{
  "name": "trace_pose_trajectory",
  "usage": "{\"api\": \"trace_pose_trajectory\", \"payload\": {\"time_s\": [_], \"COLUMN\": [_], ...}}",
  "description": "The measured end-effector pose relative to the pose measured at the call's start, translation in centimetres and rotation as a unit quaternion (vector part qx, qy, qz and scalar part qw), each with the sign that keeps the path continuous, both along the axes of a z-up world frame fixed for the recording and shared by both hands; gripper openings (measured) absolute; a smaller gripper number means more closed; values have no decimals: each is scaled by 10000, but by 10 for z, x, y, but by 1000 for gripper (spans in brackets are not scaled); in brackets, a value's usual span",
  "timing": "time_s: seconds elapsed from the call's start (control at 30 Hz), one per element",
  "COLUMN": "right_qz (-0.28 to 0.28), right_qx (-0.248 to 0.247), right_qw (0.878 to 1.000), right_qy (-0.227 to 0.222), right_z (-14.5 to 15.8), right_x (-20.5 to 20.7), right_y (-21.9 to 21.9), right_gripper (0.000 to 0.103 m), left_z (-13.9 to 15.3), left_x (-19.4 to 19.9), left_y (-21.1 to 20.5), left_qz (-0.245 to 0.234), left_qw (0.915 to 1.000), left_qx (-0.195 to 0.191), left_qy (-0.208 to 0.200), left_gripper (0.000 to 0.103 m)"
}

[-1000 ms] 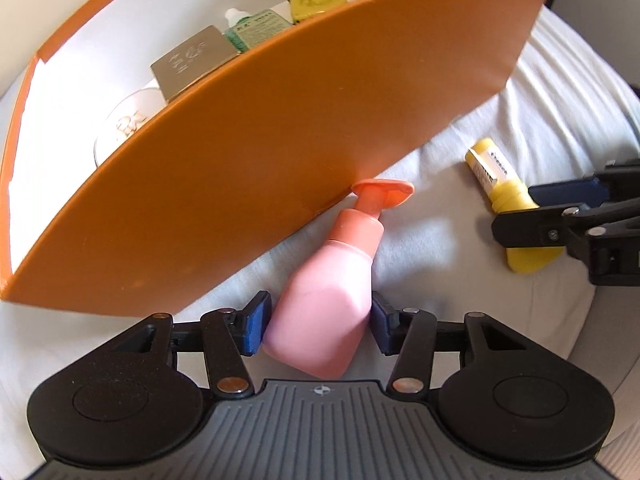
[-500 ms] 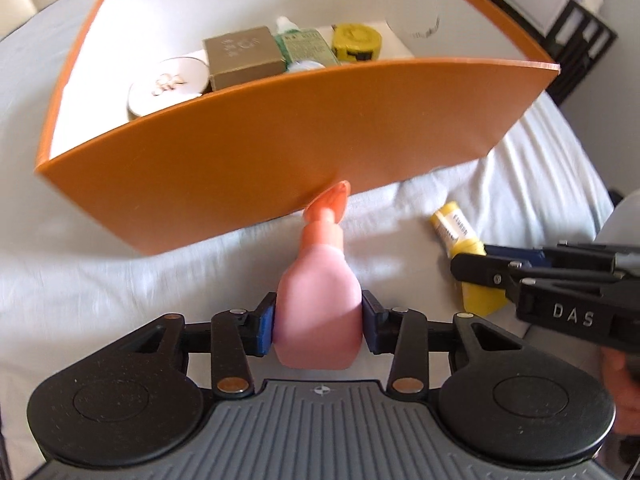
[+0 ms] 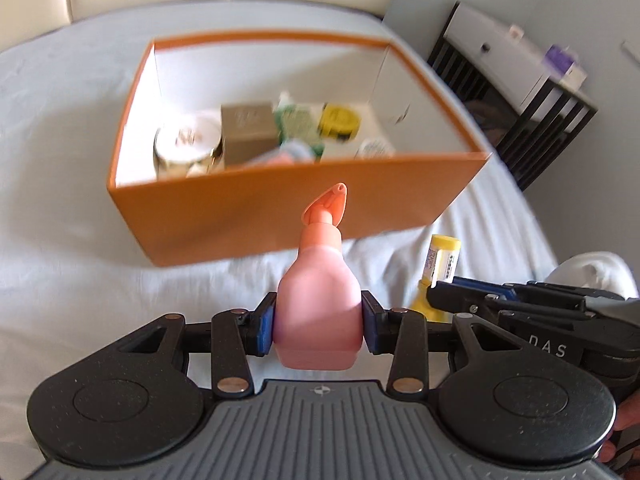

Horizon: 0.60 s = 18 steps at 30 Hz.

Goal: Organize rigid objects
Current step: 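Lift the pink bottle and yellow tube and carry both over the box, then lower the pink bottle into the box with the left tool while the right releases the tube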

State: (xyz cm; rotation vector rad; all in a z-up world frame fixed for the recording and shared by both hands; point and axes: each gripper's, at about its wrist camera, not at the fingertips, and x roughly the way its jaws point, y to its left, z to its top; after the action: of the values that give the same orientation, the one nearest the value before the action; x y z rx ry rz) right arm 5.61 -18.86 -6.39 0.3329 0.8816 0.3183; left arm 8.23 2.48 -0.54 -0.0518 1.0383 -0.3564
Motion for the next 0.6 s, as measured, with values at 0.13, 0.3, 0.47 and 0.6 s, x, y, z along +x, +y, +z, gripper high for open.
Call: {"api": "trace_pose_trajectory", "payload": {"time_s": [0.13, 0.3, 0.47, 0.6], "right_qz": [47, 159, 296, 371], "right_qx": [62, 11, -162, -551], "right_qw": [9996, 9976, 9952, 9933], "right_qy": [-282, -670, -921, -946], "right_z": [27, 64, 90, 91], "right_x": [3, 19, 53, 94], "right_y": [-6, -11, -13, -5], "right_gripper": [20, 20, 20, 20], "left_z": [26, 52, 64, 58], "left_x": [1, 19, 53, 86], "left_y": [1, -1, -6, -10], "left_qz": [36, 70, 195, 250], "left_qw": [9995, 9976, 9960, 9962], "left_qx": [-225, -414, -472, -568], "left_qy": [-239, -548, -735, -606], "left_gripper": [47, 47, 47, 47]}}
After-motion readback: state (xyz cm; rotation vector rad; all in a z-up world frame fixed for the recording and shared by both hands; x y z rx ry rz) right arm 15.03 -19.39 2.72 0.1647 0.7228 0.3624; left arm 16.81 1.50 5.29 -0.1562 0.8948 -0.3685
